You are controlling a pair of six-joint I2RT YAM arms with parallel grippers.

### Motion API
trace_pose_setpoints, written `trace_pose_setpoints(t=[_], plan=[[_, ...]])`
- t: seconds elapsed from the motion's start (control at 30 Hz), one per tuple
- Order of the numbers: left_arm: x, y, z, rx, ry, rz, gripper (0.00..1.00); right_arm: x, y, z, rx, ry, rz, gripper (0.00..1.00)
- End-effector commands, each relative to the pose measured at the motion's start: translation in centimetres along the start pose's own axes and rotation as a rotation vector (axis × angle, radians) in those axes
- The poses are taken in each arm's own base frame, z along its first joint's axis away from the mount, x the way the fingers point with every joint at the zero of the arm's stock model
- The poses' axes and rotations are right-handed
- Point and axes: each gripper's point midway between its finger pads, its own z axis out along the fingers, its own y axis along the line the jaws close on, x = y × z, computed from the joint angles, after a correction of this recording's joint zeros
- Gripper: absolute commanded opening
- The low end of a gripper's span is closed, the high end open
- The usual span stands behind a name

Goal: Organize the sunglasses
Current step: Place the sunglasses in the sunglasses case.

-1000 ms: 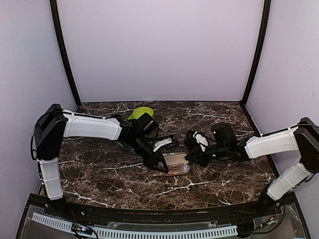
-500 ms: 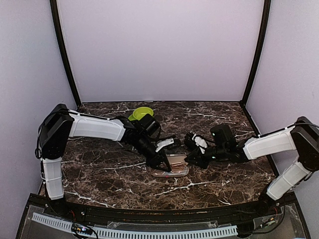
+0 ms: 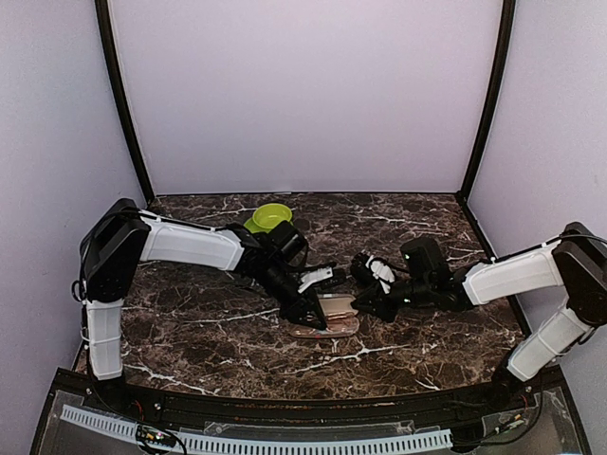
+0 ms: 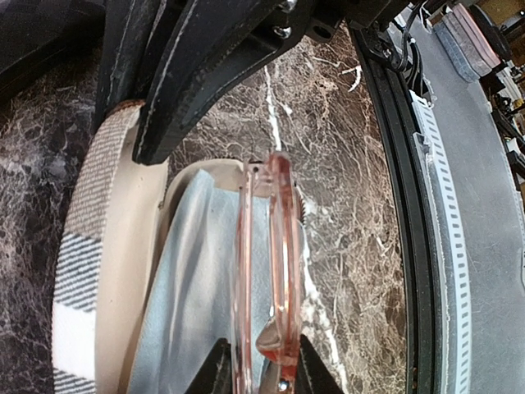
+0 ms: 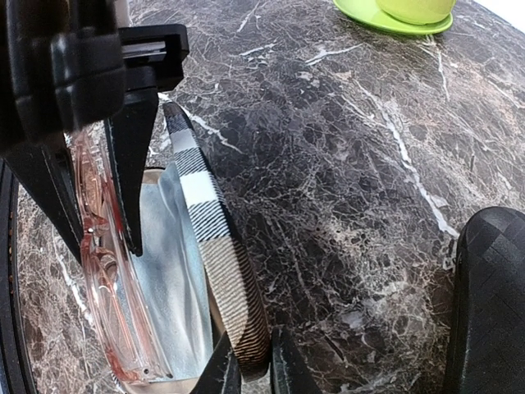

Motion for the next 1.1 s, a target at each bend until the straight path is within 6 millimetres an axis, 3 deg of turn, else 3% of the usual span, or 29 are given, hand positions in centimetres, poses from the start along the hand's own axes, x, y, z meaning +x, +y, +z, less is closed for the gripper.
trace_pose_setpoints(t=[0.0,0.6,0.87,1.07], plan=[[-1.4,-0.3,0.0,0.019,-0.025,0.064,0.24,-0.6,0.6,0.1,-0.018,-0.035,-0.031,0.14],[-0.2,-0.5,1.1,0.068,-0.009,0.044,0.27,-0.5,0.6,0.2,-0.017,-0.030,-0.035,0.14],[-0.2,0.0,1.3,0.051,-0.019,0.042,0.42,-0.5,0.7,0.3,-0.018,-0.030,-0.037,0.14],[-0.2,0.4,1.2,0.023,-0.013,0.044,0.47,-0.4,0.8,0.3,-0.014,-0.027,-0.043,0.13]])
